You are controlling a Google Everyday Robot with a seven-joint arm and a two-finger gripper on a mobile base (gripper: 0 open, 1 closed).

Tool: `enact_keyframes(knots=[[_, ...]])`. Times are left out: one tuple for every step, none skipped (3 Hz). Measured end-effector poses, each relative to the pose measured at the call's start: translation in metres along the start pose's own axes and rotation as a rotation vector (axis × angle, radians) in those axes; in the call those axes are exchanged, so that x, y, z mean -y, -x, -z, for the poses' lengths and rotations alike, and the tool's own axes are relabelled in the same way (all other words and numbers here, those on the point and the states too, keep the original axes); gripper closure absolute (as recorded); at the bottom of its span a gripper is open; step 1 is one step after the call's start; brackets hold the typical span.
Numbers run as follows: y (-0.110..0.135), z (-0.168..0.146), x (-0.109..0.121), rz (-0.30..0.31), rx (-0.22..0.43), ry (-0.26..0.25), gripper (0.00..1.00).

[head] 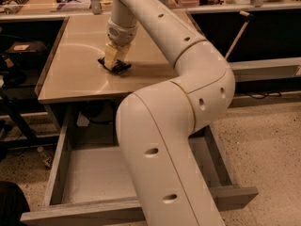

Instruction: Place rxbar chocolate into top drawer

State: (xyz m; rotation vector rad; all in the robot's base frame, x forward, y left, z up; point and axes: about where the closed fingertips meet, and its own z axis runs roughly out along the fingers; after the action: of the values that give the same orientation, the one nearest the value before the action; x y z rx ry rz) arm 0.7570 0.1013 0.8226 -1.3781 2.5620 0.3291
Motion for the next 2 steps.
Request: enact_keyframes(knots=[[-0.013, 0.041, 0.0, 0.0, 0.054, -0.081, 1.0], [-0.069, 0.077, -0.031, -0.017, 0.077, -0.153, 1.0]])
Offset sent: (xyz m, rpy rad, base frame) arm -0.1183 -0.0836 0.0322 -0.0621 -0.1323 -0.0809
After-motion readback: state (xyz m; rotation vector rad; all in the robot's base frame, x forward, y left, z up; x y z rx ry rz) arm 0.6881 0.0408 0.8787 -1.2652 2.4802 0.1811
